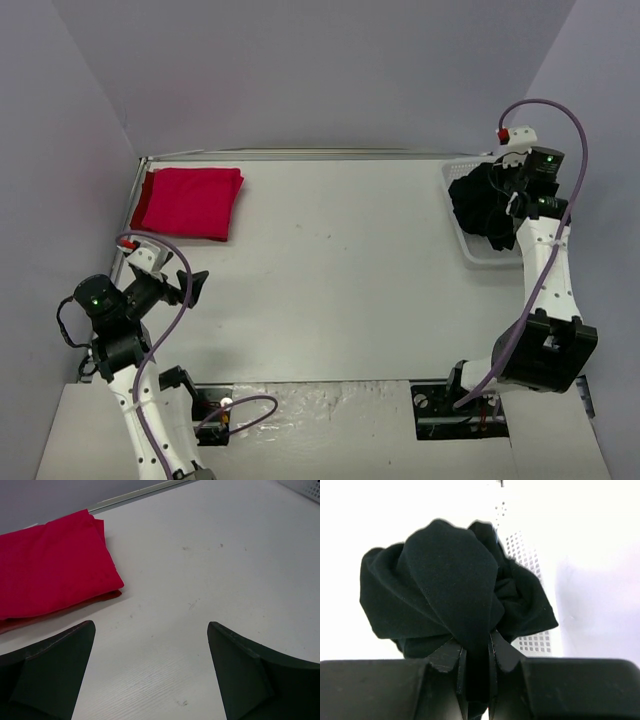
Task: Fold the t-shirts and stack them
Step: Grab crumpled tshirt from bin with the right arm, then move the tshirt to the center of the board
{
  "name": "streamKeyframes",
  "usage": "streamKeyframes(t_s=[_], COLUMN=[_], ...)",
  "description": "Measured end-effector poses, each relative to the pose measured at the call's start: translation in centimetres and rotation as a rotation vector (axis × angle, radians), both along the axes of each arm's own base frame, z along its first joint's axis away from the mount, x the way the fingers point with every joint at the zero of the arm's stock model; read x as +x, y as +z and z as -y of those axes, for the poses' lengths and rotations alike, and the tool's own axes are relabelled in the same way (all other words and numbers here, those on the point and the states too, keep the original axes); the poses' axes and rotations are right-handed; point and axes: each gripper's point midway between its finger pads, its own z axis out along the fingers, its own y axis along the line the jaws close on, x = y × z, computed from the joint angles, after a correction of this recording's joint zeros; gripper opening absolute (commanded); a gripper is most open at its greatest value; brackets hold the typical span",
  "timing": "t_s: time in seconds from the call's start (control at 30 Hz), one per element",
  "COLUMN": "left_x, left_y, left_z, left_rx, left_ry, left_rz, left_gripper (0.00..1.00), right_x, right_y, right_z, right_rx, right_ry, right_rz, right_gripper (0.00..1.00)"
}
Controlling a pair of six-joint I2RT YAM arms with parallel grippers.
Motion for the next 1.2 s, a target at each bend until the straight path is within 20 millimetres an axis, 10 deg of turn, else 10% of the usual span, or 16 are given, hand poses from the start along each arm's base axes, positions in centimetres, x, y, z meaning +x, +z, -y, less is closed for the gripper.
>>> streamKeyframes(t_s=[0.3,0.53,0.63,0.9,1.07,1.2], left_x=[0.0,0.0,0.0,0.0,0.0,0.0], left_y=[0.0,-0.1,-0.1,-0.1,-0.1,-0.1], left_z=[0.0,0.0,0.0,0.0,0.0,0.0], left_rx=[-0.001,-0.002,-0.002,-0.002,-0.002,-0.003], left_ry=[0.0,0.001,0.001,0.001,0.0,0.0], left_rz=[-0.002,-0.003,-0.004,-0.004,-0.004,-0.006], left_gripper=[0.94,0.94,0.94,0.94,0.94,0.94], right_x=[-0.3,-1.8,-3.3,-7.9,-8.5,-5.9], right_y=[14.6,20.8,19.8,12.4,5.0,-1.4], right_z=[-4.2,-15.7,-20.7,-25.6,-25.6,-24.2], right_rx=[0.025,0.064,0.119,0.17,0.16,0.106], right_ry=[0.119,0.409,0.579,0.887,0.879,0.79], right_rz=[0.227,0.309,0.255,0.007,-0.184,-0.32], right_gripper=[0.0,0.0,0.0,0.12,0.83,0.94])
